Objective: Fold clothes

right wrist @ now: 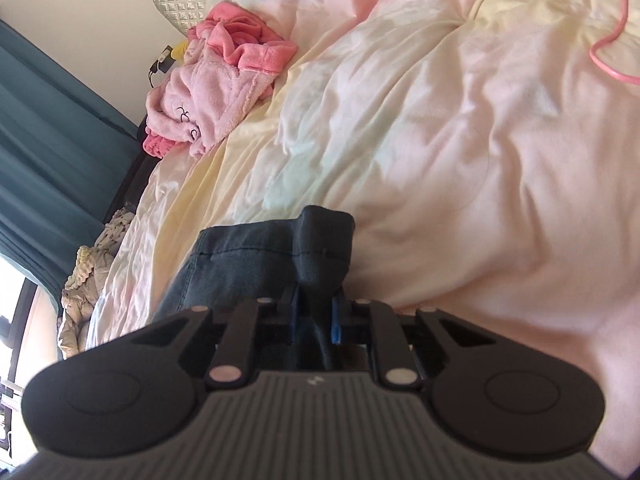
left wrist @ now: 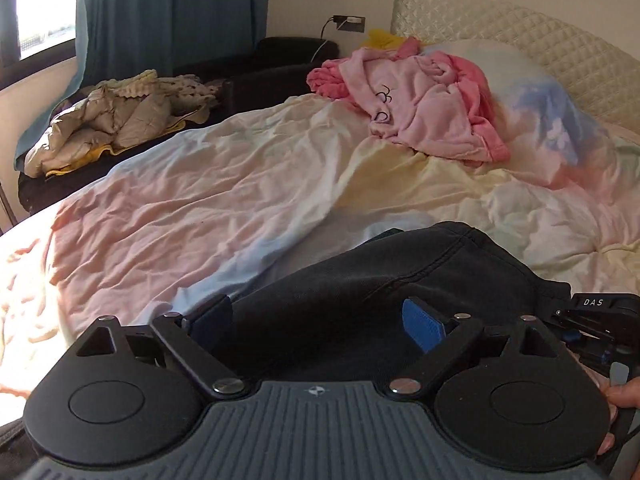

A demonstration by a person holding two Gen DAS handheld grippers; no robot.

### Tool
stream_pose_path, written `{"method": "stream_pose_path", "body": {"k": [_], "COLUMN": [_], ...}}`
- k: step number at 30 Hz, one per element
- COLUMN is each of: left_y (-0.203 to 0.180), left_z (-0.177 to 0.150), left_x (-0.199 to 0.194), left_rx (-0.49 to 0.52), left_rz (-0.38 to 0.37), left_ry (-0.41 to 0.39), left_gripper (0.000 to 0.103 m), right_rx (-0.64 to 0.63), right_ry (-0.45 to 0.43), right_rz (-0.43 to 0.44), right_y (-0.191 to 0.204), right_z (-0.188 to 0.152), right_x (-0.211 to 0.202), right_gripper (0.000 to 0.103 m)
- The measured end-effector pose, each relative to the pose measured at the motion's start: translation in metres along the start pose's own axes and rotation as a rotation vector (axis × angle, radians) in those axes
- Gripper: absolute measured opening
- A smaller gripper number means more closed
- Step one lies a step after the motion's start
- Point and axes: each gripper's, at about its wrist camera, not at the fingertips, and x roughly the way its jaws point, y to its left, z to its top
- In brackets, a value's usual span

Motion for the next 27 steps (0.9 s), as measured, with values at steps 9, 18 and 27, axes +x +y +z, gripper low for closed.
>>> {"method": "stream_pose_path", "body": {"k": [9,18,27], "left_y": [-0.039,-0.038,-0.011], "left_z": [0.047,0.044,0.079], "left_x": [0.124,0.150,0.098], "left_rx": [0.155,0.149,0.031], "left_rz": [-0.142,-0.140,-0.070], "left_ry": [0.150,0.144,-0.063], "left_gripper": [0.077,0.004,0.002], "right_rx": [-0.029,-0.025,0.020], "right_ry": [-0.022,-0.053,-0.073], "right_rz": [-0.011,0.002,0.070], "right_y": [0.001,0.005,0.007], "right_z": [-0.009,-0.012,0.004], "right_x": [0.017,0.021,0.012], "right_gripper": [0.017,0.018,0.025]}}
